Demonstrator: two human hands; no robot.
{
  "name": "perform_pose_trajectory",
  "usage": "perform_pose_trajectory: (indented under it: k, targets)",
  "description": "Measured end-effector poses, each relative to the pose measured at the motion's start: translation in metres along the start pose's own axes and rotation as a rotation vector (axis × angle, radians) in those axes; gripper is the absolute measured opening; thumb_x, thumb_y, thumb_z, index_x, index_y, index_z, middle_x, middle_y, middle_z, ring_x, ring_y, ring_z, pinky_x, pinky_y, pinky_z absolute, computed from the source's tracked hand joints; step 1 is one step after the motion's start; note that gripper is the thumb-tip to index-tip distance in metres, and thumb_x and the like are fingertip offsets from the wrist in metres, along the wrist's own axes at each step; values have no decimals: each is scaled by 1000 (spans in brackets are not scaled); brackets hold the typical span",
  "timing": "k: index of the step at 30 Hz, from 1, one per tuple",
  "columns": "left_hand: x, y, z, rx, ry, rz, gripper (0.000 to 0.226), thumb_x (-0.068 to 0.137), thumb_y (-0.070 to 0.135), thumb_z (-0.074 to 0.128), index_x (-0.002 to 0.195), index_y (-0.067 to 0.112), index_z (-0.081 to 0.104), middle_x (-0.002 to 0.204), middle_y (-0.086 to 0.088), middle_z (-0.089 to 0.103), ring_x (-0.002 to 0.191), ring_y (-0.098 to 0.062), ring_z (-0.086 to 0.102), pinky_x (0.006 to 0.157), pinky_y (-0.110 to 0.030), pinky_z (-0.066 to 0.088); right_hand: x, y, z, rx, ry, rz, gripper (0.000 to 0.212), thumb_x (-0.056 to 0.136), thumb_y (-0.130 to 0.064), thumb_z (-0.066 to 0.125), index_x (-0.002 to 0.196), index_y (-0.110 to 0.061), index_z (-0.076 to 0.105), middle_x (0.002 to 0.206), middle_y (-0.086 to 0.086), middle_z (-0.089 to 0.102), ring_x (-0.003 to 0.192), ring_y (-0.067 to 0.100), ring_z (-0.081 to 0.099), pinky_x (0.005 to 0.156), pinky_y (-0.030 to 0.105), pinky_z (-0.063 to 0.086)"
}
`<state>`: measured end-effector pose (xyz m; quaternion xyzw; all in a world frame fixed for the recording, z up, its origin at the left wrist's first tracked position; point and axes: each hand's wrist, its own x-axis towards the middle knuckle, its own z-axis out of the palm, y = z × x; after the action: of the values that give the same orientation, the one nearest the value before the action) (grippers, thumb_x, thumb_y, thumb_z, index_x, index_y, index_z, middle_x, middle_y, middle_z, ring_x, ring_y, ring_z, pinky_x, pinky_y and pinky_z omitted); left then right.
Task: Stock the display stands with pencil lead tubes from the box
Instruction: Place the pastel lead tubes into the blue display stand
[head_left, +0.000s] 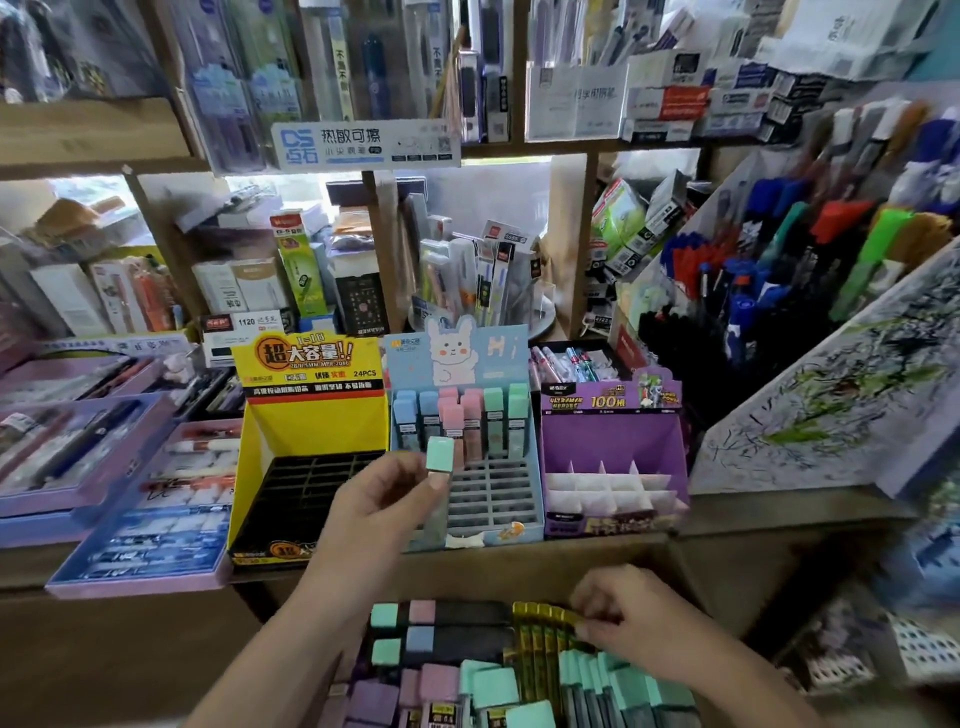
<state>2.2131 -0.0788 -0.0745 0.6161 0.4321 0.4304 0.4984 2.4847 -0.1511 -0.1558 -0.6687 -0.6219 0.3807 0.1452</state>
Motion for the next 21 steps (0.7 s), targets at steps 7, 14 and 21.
perform_pose_trajectory:
  k: [7, 14, 21]
  targets:
    - [44, 4, 26, 186, 24, 116, 13, 93, 19, 73, 87, 30, 77, 87, 3, 77, 82, -15, 71, 73, -28, 58, 3, 4, 2, -29, -122, 100, 16, 88, -35, 76, 97, -34, 62, 99, -8, 67, 86, 7, 64, 72, 22, 51]
    - [72, -3, 45, 438, 125, 176, 12, 92, 22, 73, 85, 31, 73, 76, 17, 75, 74, 0, 70, 75, -38, 63, -1, 4, 1, -46, -120, 91, 11, 89, -35, 74, 95, -32, 65, 101, -2, 71, 95, 17, 70, 83, 32, 55]
    - [80, -4, 57, 609, 196, 230, 5, 95, 22, 70, 93, 19, 74, 79, 10, 75, 74, -8, 70, 72, -40, 61, -1, 4, 1, -46, -118, 79, 11, 91, -36, 73, 92, -36, 62, 100, -5, 72, 92, 11, 69, 78, 25, 53]
